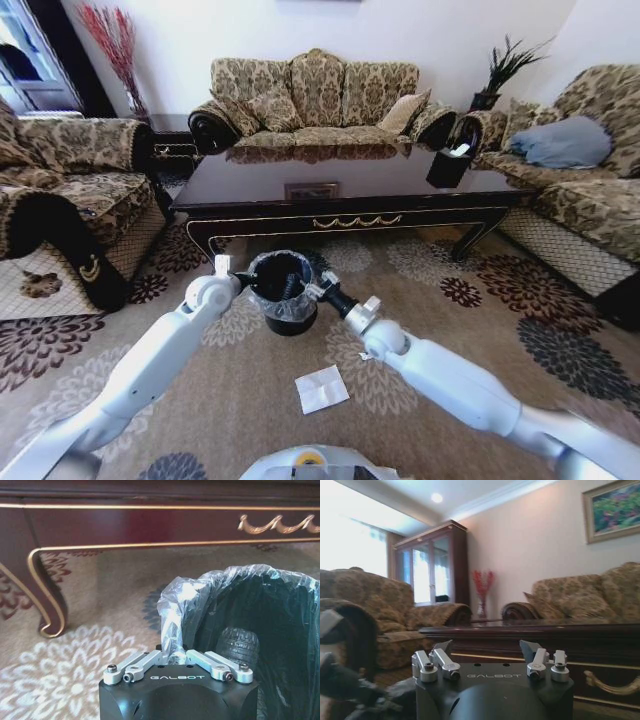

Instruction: Move to the front of the table and pick up the trash from the floor, then place it into the trash bin.

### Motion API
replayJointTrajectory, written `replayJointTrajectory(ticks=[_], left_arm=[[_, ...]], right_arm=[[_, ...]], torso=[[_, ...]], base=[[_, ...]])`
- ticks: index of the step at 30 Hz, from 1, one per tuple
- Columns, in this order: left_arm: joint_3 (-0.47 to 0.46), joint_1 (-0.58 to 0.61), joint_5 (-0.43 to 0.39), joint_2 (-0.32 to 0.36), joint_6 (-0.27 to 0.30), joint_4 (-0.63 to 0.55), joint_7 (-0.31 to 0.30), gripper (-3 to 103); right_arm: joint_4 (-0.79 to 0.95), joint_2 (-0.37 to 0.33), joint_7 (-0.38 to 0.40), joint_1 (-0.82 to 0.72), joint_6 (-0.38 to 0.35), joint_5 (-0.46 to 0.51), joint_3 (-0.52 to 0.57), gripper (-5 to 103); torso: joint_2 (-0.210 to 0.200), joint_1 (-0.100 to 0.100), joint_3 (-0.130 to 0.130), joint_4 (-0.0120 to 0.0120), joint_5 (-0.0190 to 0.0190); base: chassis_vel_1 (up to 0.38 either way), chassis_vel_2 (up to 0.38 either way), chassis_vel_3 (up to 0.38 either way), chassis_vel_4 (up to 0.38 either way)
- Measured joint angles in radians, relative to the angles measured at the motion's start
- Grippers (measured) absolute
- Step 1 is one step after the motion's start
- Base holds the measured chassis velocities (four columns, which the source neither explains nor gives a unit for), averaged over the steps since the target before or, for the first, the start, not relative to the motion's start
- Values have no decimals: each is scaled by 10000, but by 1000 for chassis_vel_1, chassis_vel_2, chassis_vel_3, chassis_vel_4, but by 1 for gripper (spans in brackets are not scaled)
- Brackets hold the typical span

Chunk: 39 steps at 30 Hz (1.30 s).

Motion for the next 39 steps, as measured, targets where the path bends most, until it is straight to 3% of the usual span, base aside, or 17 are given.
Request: replayJointTrajectory(ticks=[3,4,5,6,7,8,10,11,13,17,23,27,33,39], left_arm=[[-336,387,16,232,1,-264,0,3],[-336,387,16,232,1,-264,0,3],[-654,648,-19,446,0,-523,-22,3],[-735,709,-44,500,0,-587,-30,3],[-735,709,-44,500,0,-587,-30,3],[-906,852,-92,627,-5,-721,-42,3],[-1316,1254,-147,961,-9,-1015,-79,3],[-1316,1254,-147,961,-9,-1015,-79,3],[-1760,1693,-168,1268,-8,-1290,-102,3],[-2212,2156,-179,1546,-10,-1526,-107,3],[-3047,3056,-192,1905,-35,-1921,-84,3],[-3403,3460,-195,2052,-47,-2093,-46,3],[-3525,3619,-198,2120,-54,-2173,-38,3],[-3589,3756,-207,2229,-55,-2234,-35,3]], right_arm=[[145,-254,957,-566,-990,-110,627,87],[145,-254,957,-566,-990,-110,627,87],[61,-397,1983,-1114,-2202,-406,988,92],[-2,-405,2378,-1290,-2649,-436,1075,96],[-2,-405,2378,-1290,-2649,-436,1075,96],[-118,-369,3113,-1547,-3395,-179,1159,99],[-315,64,5247,-1825,-4908,1460,1179,100],[-315,64,5247,-1825,-4908,1460,1179,100],[-591,505,6569,-1892,-5774,2386,1139,100],[-867,845,7086,-1934,-6182,2649,1019,100],[-1172,1534,8464,-2090,-7074,3843,932,100],[-1227,2255,10275,-2111,-7925,5541,1278,100],[-1648,2835,10495,-2119,-7951,5570,1479,100],[-3069,4159,10396,-2122,-7293,4729,2336,100]], torso=[[0,0,0,1,0],[0,0,0,1,0],[0,0,0,-1,1],[0,0,0,-3,2],[0,0,0,-3,2],[0,0,0,-7,2],[-1,0,0,-7,4],[-1,0,0,-7,4],[-1,0,0,2,1],[0,0,1,2,0],[0,0,1,-1,-1],[-1,0,1,0,1],[0,1,1,-3,-1],[0,2,2,-1,2]], base=[[0,0,0,0],[0,0,0,0],[0,0,0,0],[0,0,0,0],[0,0,0,0],[0,0,0,0],[0,0,0,0],[0,0,0,0],[0,0,0,0],[0,0,0,0],[0,0,0,0],[0,0,0,0],[0,0,0,0],[0,0,0,0]])
